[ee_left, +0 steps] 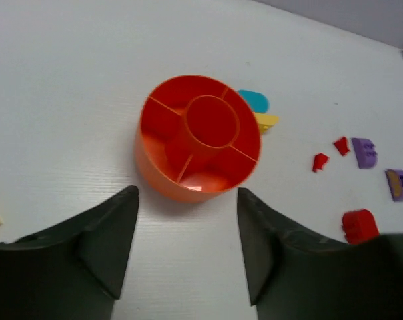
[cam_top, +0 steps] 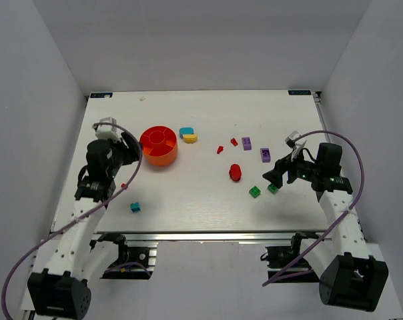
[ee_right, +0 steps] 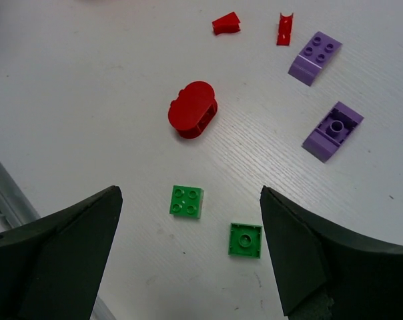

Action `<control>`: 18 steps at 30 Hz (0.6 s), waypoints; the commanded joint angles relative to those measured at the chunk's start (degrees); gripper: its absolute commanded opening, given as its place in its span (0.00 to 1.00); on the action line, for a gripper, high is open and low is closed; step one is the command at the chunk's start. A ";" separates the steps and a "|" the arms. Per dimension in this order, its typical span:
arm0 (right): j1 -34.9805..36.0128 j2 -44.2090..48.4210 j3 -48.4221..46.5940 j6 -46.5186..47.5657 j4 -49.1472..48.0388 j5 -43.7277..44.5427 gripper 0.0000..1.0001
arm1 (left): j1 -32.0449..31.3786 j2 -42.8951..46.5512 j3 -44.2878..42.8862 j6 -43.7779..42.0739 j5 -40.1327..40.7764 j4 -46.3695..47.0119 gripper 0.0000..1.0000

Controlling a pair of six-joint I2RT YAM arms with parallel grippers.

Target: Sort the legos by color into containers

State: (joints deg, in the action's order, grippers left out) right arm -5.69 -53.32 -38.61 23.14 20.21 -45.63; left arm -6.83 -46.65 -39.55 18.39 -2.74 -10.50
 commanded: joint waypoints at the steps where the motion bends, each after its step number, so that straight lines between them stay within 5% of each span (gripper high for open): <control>1: 0.60 1.02 -3.40 0.95 2.30 -3.00 0.89 | 1.12 -7.63 -7.72 3.22 9.49 -8.29 0.73; 2: 0.68 1.90 -2.79 -0.10 1.42 -1.06 0.85 | 1.81 -9.23 -9.13 3.49 12.47 -9.61 0.76; 6: 0.51 2.87 -2.26 -4.75 -0.17 2.91 0.43 | 4.63 -16.88 -15.11 4.37 17.24 -16.56 0.82; 9: 0.68 2.26 -3.05 -5.73 1.41 1.77 0.45 | 8.23 -21.45 -16.17 4.72 17.86 -18.67 0.82; 14: 0.60 0.24 -4.98 -5.12 4.13 2.65 0.68 | 16.31 -30.14 -20.56 5.95 14.35 -21.58 0.83; 18: 0.60 -0.56 -5.51 -4.85 5.54 1.60 0.69 | 20.36 -36.29 -24.87 7.27 10.57 -24.12 0.88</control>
State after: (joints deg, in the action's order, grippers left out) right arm -5.13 -53.36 -41.43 18.35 23.97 -43.27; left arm 11.35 -80.95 -59.77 24.03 10.35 -31.51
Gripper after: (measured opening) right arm 0.688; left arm 0.867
